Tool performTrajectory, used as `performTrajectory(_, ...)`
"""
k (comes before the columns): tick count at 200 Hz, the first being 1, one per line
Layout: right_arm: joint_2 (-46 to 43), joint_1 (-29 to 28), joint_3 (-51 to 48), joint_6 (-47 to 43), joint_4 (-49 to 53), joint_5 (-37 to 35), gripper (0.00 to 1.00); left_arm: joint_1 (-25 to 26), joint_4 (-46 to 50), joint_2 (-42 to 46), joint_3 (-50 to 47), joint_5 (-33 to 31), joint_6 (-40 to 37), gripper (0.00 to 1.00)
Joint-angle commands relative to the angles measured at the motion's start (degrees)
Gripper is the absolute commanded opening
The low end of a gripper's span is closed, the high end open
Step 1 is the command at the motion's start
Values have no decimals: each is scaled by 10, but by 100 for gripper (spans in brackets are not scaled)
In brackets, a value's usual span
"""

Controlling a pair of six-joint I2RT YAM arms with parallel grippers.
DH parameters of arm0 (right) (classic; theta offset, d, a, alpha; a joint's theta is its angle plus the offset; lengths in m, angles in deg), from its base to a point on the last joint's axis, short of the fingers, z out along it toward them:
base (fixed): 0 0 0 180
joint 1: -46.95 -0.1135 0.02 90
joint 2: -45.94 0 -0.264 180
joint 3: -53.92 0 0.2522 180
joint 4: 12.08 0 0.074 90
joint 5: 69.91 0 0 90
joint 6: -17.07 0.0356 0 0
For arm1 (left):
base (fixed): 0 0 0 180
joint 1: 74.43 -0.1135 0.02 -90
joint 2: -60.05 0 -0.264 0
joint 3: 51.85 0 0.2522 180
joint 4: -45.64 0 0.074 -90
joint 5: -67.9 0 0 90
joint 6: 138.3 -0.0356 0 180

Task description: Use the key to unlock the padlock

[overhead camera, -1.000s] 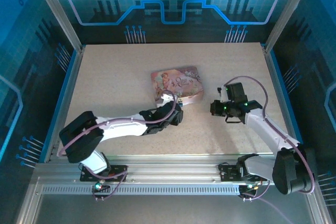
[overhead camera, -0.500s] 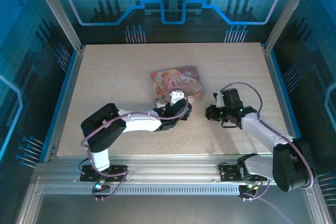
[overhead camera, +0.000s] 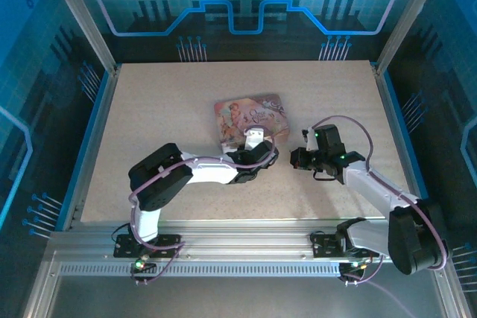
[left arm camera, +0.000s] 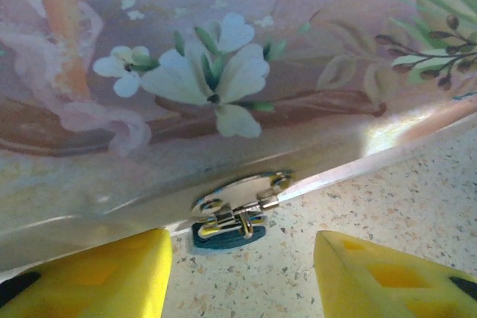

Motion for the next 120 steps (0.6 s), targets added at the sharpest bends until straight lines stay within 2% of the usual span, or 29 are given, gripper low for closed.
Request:
performTrajectory(1, -16, -7, -4, 1, 0, 1, 0, -2, 9, -18, 17, -19, 5, 51)
performTrajectory(49, -31, -7, -13, 5, 3, -2, 0, -4, 28, -35, 34, -23, 1, 45)
performTrajectory(120, -38, -7, -14, 8, 2, 0, 0, -4, 67, -14, 31, -26, 10, 22)
